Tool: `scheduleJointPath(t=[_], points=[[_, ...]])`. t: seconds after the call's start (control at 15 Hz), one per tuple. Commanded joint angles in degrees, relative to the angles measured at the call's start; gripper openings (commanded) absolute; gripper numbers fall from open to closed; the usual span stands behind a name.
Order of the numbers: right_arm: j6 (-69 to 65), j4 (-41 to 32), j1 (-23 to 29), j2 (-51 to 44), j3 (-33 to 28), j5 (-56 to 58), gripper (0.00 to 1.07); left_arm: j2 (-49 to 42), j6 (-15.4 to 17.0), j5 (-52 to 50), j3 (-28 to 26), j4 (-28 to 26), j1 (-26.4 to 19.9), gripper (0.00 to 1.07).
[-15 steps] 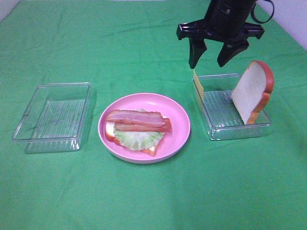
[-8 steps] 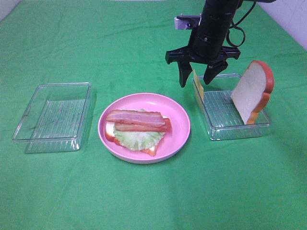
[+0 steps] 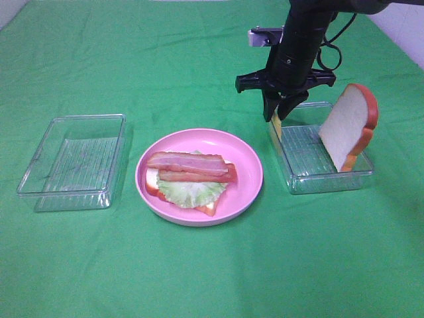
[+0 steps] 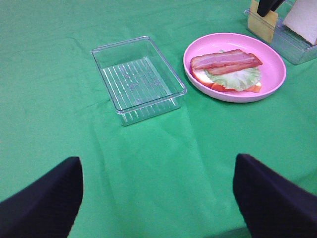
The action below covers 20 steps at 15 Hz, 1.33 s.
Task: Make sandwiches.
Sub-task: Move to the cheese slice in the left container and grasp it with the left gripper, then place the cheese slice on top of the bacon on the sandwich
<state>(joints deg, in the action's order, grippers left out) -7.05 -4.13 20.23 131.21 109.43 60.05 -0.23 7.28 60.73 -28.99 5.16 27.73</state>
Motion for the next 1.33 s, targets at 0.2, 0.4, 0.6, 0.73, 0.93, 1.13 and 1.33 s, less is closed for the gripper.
scheduleJointPath(t=[0.2, 0.4, 0.6, 0.73, 0.93, 1.13, 1.33], points=[[0.7, 0.3, -0.1, -0.1, 1.0, 1.5, 0.0, -1.4, 0.1, -0.6, 0.2, -0.2, 0.0, 0.79], [0.9, 0.2, -0.1, -1.8, 2.4, 3.0, 0.0, -1.4, 0.1, -0.6, 0.2, -0.2, 0.0, 0.79], [2.6, -3.3, 0.1, -6.9, 2.4, 4.6, 0.0, -1.4, 0.1, -0.6, 0.2, -0.2, 0.0, 0.79], [8.7, -11.8, 0.2, -10.0, 2.3, 5.3, 0.0, -1.4, 0.1, -0.6, 0.2, -0.2, 0.0, 0.79], [16.2, -25.2, 1.0, -10.4, 2.2, 7.3, 0.0, -1.4, 0.1, -0.6, 0.2, -0.2, 0.0, 0.79], [22.2, -35.9, 5.4, -10.4, -1.1, 6.5, 0.0, -1.4, 0.1, -0.6, 0.2, -0.2, 0.0, 0.79], [25.0, -43.3, 7.4, -9.3, -7.2, 4.2, 0.0, -1.4, 0.1, -0.6, 0.2, -0.2, 0.0, 0.79]])
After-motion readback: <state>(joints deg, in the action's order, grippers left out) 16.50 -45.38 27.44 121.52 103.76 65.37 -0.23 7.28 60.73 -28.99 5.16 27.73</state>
